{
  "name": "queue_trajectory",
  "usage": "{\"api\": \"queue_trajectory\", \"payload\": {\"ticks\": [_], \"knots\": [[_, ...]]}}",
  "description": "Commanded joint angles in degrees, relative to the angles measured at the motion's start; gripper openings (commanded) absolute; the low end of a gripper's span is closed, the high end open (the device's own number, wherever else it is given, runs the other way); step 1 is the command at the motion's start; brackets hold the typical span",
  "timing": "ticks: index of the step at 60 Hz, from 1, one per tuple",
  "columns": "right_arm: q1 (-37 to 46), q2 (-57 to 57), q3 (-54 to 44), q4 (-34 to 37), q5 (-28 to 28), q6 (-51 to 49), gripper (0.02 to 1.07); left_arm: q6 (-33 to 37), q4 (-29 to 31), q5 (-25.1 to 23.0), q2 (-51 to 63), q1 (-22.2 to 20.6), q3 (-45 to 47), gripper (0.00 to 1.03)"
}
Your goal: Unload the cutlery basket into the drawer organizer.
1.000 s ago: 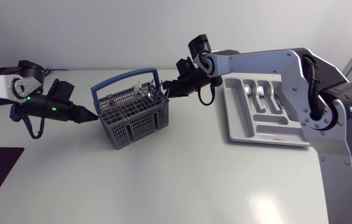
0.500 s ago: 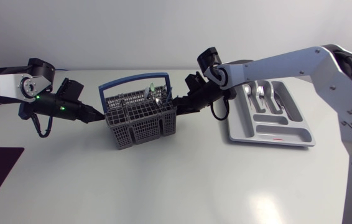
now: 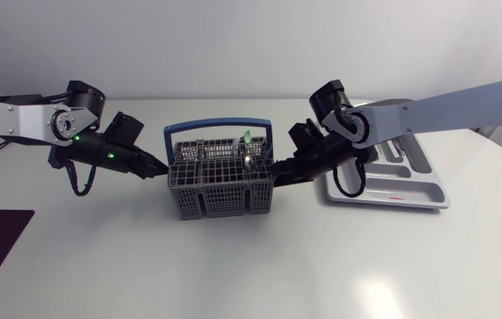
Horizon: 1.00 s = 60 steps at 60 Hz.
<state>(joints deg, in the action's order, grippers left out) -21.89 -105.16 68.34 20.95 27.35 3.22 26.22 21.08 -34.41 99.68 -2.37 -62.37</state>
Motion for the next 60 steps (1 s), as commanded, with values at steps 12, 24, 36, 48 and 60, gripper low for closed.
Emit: {"api": "queue_trajectory", "payload": {"ticks": [12,24,36,48,60], "knots": [[-1.0,6.4,-5.8,-8.2,-10.2,-2.8,0.48,0.8,0.2,-0.9,-5.3,-0.2,2.5,0.49],[-3.1,19.5,-14.8,-11.4,-17.3,-9.5,0.97,4.7,0.0,-0.9,-14.3,4.1,7.6,0.81],[-3.8,29.1,-18.7,-11.6,-18.0,-11.1,1.01,5.2,-1.8,-0.9,-22.7,4.8,12.1,0.90],[-6.3,31.2,-22.9,-14.8,-20.4,-12.2,0.88,5.1,-6.3,-0.8,-30.0,2.6,18.0,0.91],[-9.0,30.5,-29.8,-25.6,-23.5,-19.7,0.77,5.2,-12.3,-0.8,-35.3,-0.4,23.7,0.92]]}}
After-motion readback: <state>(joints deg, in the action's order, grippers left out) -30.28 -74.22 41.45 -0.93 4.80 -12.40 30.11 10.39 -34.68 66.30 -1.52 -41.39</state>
